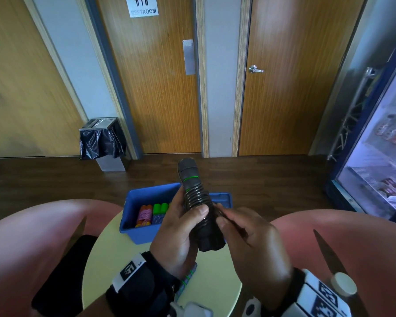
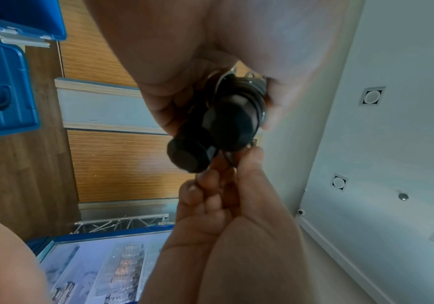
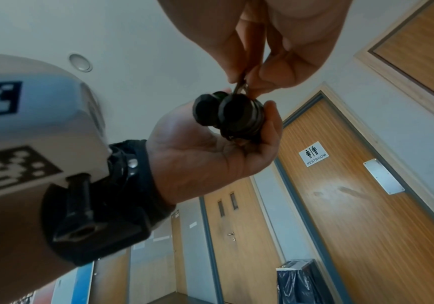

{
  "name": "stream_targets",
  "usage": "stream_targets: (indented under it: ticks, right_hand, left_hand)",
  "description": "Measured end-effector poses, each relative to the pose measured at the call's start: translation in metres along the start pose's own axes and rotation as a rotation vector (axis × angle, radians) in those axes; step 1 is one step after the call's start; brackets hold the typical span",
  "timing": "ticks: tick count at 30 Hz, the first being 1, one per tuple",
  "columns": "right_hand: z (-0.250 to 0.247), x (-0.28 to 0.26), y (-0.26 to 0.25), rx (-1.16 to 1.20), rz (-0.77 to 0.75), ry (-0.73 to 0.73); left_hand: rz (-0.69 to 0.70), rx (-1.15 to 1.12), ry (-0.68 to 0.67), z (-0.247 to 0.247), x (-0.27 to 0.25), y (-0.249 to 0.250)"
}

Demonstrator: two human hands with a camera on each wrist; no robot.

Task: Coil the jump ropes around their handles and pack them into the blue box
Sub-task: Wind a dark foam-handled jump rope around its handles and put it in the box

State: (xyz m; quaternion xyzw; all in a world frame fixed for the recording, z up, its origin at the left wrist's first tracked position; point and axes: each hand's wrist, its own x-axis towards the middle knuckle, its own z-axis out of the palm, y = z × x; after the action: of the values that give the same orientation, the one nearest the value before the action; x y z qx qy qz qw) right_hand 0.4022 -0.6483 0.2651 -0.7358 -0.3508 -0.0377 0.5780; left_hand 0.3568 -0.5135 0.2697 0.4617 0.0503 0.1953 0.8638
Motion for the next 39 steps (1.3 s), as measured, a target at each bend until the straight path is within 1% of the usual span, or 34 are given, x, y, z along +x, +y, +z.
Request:
stream_targets:
  ticks: [3,9,15,18,26,30,32,36,39]
  right_hand:
    - [0.0,0.003,0.0,-0.019,-0.009,0.005]
    - [-0.002,0.002,0.001,-0.065,-0.095,0.04]
    - [0.002,-0.001,-0.009,0.014,-0.064,0.075]
    - [0.002,-0.001,-0.011,0.008,-0.063,0.08]
    - [-0.008,0.005,-0.015,-0.169,-0.12,-0.07]
    - [-0.009,0.005,-0.023,-0.177,-0.116,-0.148]
    - [-0.011,0.007,-0.027,-0.117,-0.077,-0.156]
    - [-0.013,0.01,-0.031,-0.009,0.122,-0.175]
    - [-0.01,0.012,-0.03,0.027,0.193,-0.182]
  left_hand:
    - [-0.004,0.0,0.0,0.001,0.0,0.0]
    - [-0.009,-0.007,-0.008,0.001,0.0,0.003]
    - [0.012,0.011,-0.048,-0.002,0.001,0.01]
    - [0.006,0.006,-0.053,0.0,-0.001,0.011]
    - [-0.006,0.064,-0.101,-0.005,-0.008,0.014]
    - [0.024,0.141,-0.113,-0.011,-0.01,0.017]
    - [0.042,0.172,-0.126,-0.012,-0.011,0.02]
    - [0.108,0.305,-0.143,-0.012,-0.013,0.022]
    - [0.123,0.349,-0.175,-0.012,-0.016,0.025]
